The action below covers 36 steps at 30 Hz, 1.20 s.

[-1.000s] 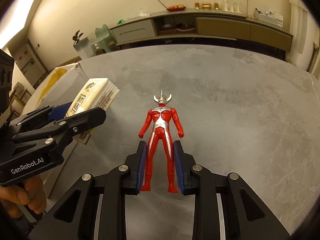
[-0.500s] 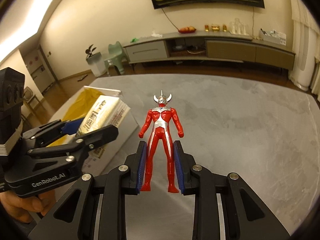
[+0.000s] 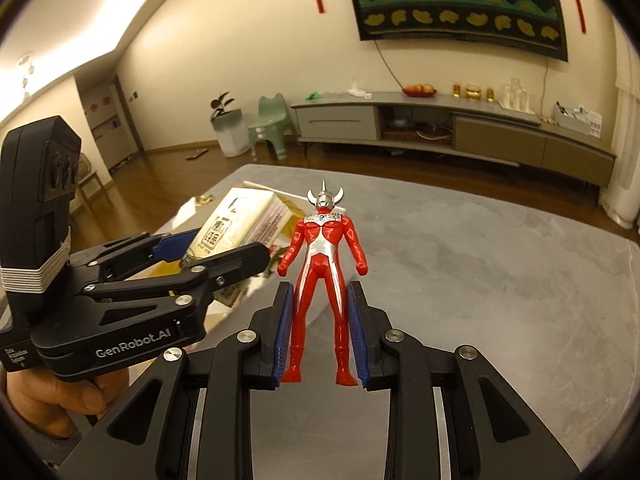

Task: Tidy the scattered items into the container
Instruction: 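Lift and carry the tissue pack and red toy over the box with both tools, then open the left tool dropping the tissue pack while the right tool releases the red toy inside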

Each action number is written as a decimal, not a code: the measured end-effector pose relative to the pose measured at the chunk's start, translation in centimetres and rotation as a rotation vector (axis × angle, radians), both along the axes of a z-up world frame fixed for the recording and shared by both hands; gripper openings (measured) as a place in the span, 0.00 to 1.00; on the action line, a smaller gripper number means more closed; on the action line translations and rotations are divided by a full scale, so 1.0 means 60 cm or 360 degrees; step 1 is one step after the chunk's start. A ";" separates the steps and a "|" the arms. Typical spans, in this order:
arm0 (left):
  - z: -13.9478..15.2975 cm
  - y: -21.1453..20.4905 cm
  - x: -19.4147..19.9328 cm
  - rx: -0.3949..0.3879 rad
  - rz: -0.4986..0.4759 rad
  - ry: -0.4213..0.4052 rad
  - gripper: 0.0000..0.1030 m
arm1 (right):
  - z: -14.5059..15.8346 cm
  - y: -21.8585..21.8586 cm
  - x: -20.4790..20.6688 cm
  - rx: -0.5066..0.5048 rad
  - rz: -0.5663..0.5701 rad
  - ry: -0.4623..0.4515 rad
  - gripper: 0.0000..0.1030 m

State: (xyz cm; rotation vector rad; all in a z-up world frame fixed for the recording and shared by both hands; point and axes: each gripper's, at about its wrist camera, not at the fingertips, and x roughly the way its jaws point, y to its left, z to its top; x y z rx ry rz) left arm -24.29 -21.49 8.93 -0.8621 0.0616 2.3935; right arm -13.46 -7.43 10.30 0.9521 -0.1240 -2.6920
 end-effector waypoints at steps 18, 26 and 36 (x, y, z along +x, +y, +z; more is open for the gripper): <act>0.015 -0.195 -0.039 0.0106 0.0227 0.0018 0.51 | 0.022 -0.138 -0.023 0.0013 0.0188 0.0026 0.27; -0.005 -0.223 -0.064 0.0063 0.0265 -0.0030 0.51 | 0.009 -0.162 -0.046 0.0022 0.0218 -0.0016 0.27; -0.042 -0.229 -0.103 -0.0129 0.0239 -0.0101 0.51 | -0.008 -0.184 -0.107 0.0085 0.0259 -0.0076 0.27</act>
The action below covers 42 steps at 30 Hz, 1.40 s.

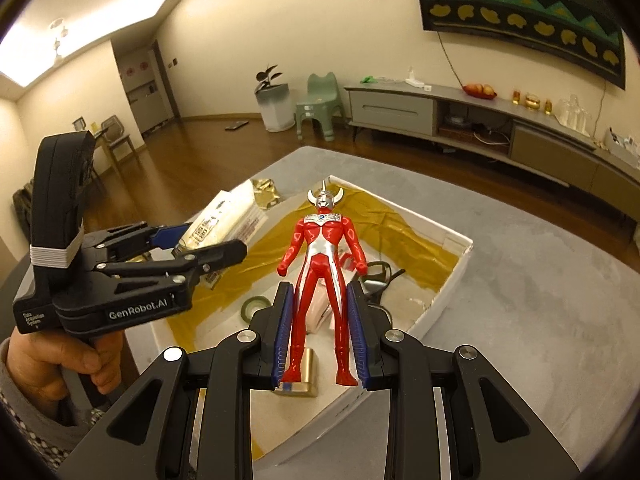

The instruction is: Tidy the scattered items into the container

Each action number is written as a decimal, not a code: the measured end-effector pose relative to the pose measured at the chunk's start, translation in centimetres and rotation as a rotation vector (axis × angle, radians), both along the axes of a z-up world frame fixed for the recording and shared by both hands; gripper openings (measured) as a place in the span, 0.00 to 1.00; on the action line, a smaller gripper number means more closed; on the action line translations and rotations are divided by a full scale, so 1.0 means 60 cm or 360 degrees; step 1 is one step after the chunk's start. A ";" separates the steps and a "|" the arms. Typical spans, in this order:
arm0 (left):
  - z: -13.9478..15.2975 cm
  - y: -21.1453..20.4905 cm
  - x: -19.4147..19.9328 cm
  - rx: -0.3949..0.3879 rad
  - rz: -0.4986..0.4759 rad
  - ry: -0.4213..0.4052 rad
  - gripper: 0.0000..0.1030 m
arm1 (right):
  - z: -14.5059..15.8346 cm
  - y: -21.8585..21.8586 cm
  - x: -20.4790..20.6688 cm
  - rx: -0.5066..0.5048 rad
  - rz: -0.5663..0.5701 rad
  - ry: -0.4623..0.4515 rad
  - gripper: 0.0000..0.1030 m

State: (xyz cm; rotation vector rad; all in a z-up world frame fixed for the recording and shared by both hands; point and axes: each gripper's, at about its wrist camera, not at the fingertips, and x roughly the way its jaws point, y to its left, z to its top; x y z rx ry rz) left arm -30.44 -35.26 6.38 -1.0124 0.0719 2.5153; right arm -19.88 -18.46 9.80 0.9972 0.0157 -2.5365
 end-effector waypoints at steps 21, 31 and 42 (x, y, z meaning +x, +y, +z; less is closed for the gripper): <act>-0.074 0.031 -0.088 -0.0267 -0.0030 -0.0201 0.51 | -0.068 -0.025 -0.142 0.0370 0.0100 -0.0198 0.28; -0.061 0.015 -0.094 -0.0233 0.0054 -0.0208 0.59 | -0.091 -0.007 -0.154 0.0427 0.0017 -0.0213 0.41; 0.008 -0.018 -0.033 -0.0187 0.0067 -0.0092 0.59 | -0.032 -0.020 -0.083 0.0514 0.0113 -0.0129 0.44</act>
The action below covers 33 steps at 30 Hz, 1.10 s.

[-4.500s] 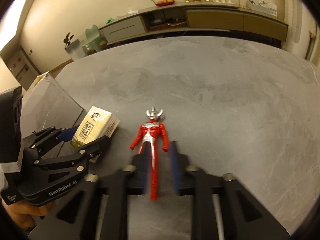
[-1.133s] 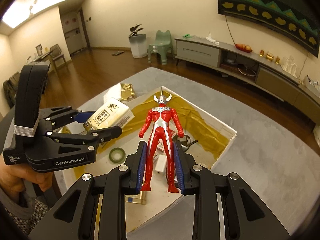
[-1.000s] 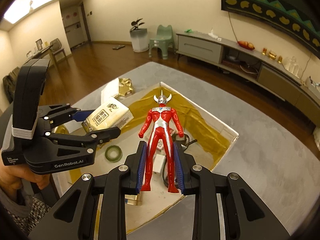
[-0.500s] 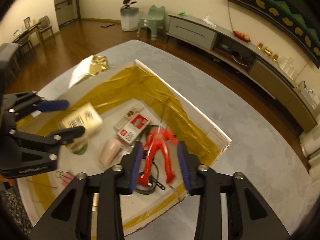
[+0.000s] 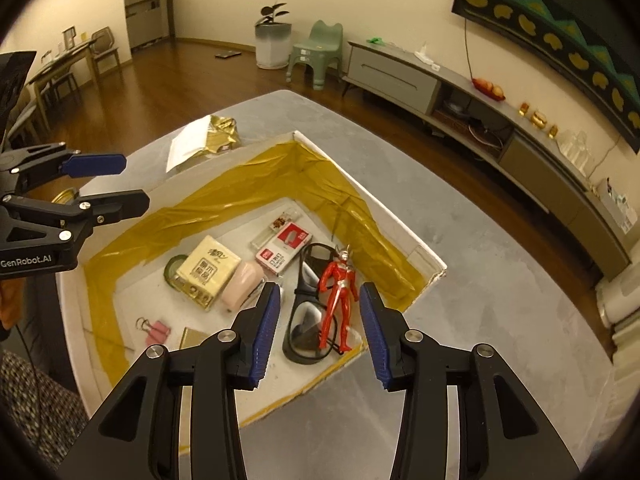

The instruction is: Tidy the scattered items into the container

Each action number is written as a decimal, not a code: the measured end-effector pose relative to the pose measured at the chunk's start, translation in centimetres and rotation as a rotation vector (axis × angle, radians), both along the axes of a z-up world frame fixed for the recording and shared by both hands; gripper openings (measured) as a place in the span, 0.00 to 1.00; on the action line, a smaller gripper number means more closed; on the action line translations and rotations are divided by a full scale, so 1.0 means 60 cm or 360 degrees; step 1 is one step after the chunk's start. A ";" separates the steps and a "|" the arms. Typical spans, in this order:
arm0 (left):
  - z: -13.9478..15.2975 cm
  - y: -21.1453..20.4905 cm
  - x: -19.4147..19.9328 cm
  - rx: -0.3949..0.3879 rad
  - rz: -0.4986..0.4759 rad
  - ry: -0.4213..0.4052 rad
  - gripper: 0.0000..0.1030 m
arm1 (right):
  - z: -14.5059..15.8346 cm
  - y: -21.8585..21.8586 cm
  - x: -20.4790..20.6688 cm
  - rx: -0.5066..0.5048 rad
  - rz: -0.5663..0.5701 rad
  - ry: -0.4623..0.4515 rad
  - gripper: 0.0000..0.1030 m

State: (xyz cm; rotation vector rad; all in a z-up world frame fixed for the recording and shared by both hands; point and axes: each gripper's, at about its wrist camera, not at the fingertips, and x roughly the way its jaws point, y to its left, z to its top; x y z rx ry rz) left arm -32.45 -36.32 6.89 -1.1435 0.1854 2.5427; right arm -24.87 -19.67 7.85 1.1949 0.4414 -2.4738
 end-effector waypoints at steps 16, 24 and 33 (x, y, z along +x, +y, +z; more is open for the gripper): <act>0.044 -0.038 0.150 0.0232 -0.0009 0.0088 0.60 | 0.019 -0.029 0.152 0.0333 0.0128 0.0018 0.49; 0.022 0.010 0.198 0.0209 -0.0142 0.0054 0.60 | 0.000 -0.049 0.182 0.0380 0.0152 -0.0100 0.49; 0.021 0.017 0.210 0.0222 -0.0143 0.0065 0.60 | 0.007 -0.058 0.184 0.0332 0.0140 -0.0126 0.49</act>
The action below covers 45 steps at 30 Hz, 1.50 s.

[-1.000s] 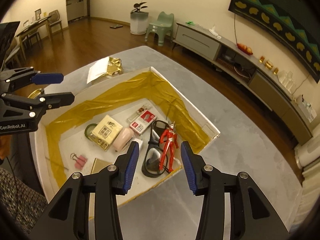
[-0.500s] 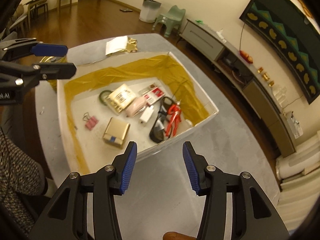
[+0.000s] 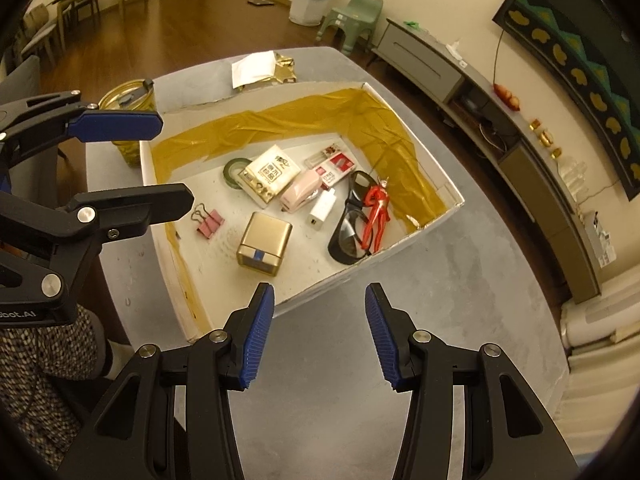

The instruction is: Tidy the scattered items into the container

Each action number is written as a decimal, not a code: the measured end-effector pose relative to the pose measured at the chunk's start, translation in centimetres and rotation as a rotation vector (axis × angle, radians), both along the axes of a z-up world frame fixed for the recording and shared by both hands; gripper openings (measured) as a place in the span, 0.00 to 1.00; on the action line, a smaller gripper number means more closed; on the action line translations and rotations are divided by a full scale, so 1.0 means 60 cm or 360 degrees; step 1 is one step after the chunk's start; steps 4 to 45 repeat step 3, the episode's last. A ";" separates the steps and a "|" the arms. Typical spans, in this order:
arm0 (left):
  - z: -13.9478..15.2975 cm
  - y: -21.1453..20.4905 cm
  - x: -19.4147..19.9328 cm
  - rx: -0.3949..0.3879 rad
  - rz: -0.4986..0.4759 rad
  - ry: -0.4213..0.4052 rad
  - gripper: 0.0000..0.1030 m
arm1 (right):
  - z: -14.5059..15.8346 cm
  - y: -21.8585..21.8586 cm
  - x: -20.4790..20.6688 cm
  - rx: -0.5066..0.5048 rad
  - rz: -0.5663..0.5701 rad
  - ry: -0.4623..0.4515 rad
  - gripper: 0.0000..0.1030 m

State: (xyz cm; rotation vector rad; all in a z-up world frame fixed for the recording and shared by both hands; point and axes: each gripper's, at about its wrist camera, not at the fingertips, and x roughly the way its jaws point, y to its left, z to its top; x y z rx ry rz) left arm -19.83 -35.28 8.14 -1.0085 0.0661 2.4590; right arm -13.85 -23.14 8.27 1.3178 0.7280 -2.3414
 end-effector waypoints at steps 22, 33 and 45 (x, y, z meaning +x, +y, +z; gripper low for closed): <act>0.001 -0.003 -0.001 0.0006 0.0015 0.0005 0.60 | 0.002 -0.003 0.000 0.0012 0.0005 0.0006 0.49; 0.001 -0.003 -0.001 0.0006 0.0015 0.0005 0.60 | 0.002 -0.003 0.000 0.0012 0.0005 0.0006 0.49; 0.001 -0.003 -0.001 0.0006 0.0015 0.0005 0.60 | 0.002 -0.003 0.000 0.0012 0.0005 0.0006 0.49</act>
